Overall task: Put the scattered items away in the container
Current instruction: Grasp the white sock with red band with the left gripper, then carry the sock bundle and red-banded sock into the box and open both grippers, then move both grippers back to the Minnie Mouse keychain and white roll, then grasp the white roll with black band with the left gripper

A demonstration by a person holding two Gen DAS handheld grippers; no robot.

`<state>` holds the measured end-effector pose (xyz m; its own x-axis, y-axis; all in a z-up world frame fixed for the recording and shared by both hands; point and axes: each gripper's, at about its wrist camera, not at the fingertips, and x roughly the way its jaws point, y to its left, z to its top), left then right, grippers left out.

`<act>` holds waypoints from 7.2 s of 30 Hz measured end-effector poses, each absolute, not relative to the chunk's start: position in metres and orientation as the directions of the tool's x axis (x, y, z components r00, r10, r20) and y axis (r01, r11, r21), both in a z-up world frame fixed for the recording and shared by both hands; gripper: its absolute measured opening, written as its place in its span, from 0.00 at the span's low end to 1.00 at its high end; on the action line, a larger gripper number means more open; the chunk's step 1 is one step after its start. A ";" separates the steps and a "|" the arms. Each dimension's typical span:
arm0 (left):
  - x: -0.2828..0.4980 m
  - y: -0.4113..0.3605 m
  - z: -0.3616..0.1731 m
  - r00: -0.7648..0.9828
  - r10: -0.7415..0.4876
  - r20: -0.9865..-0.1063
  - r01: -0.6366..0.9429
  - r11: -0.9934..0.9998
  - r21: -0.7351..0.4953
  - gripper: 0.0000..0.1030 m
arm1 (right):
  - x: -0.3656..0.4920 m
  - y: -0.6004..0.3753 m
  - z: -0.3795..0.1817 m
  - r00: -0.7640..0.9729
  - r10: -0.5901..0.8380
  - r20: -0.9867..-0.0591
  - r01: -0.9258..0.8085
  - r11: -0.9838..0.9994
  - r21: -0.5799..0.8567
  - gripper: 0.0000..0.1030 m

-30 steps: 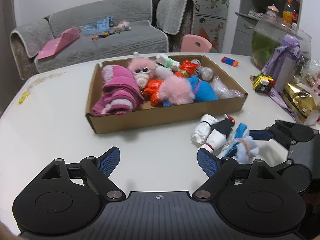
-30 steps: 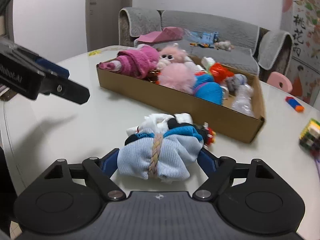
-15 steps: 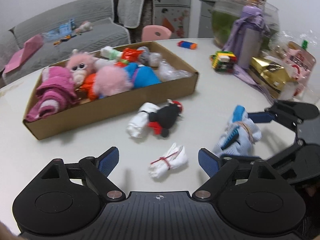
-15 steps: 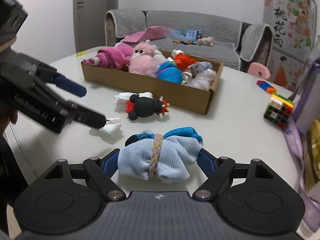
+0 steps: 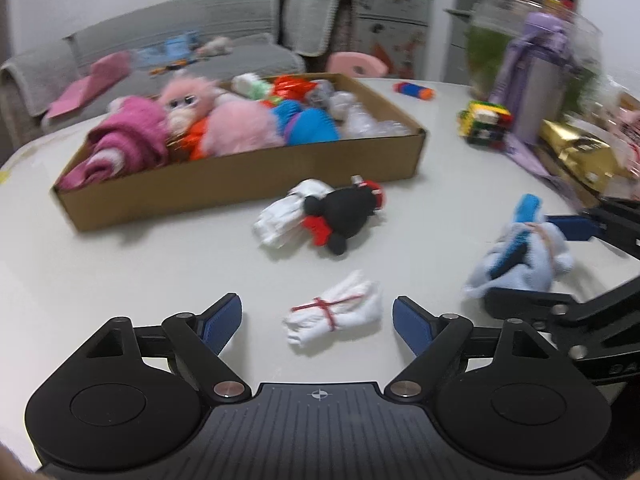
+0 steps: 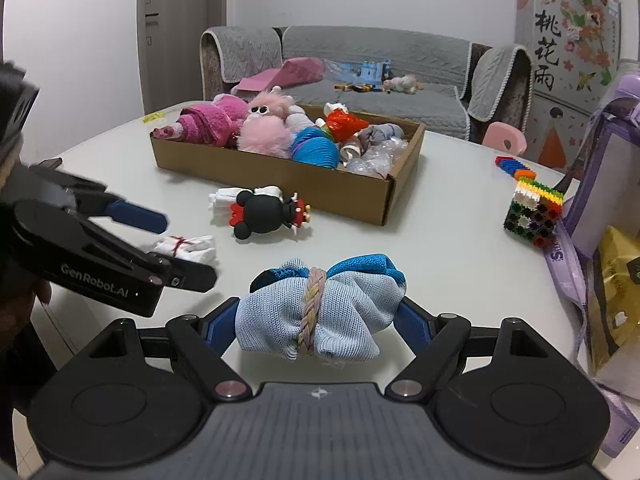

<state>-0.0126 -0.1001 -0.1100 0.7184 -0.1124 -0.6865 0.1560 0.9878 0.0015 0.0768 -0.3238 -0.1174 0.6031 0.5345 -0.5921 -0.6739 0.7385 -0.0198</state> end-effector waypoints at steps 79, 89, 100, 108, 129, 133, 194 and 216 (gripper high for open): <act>0.106 -0.043 0.059 0.893 0.056 -0.447 0.002 0.992 0.127 0.51 | 0.185 -0.267 0.023 0.634 0.633 -0.444 -0.743 0.657 -0.124 0.76; 0.170 -0.047 0.018 0.855 0.079 -0.513 0.019 0.983 0.182 0.51 | 0.233 -0.236 -0.017 0.586 0.580 -0.566 -0.758 0.640 -0.128 0.76; 0.197 -0.046 -0.026 0.804 0.081 -0.589 0.050 0.978 0.204 0.51 | 0.246 -0.233 -0.046 0.553 0.536 -0.637 -0.758 0.642 -0.117 0.76; 0.204 -0.059 -0.037 0.787 0.068 -0.613 0.088 0.971 0.222 0.51 | 0.251 -0.230 -0.052 0.538 0.520 -0.663 -0.759 0.641 -0.113 0.76; 0.184 -0.063 -0.041 0.761 0.061 -0.646 0.091 0.976 0.199 0.86 | 0.237 -0.236 -0.039 0.562 0.521 -0.643 -0.760 0.631 -0.153 0.89; 0.161 -0.058 -0.031 0.761 0.030 -0.648 0.087 0.985 0.148 0.87 | 0.220 -0.248 -0.026 0.581 0.540 -0.610 -0.752 0.642 -0.149 0.91; 0.056 -0.074 -0.089 0.675 -0.099 -0.731 0.114 0.993 -0.030 0.98 | 0.127 -0.295 -0.121 0.499 0.601 -0.624 -0.767 0.642 0.005 0.74; 0.072 -0.061 -0.107 0.679 -0.044 -0.733 0.072 0.997 0.006 0.97 | 0.131 -0.264 -0.119 0.560 0.581 -0.591 -0.733 0.680 -0.026 0.83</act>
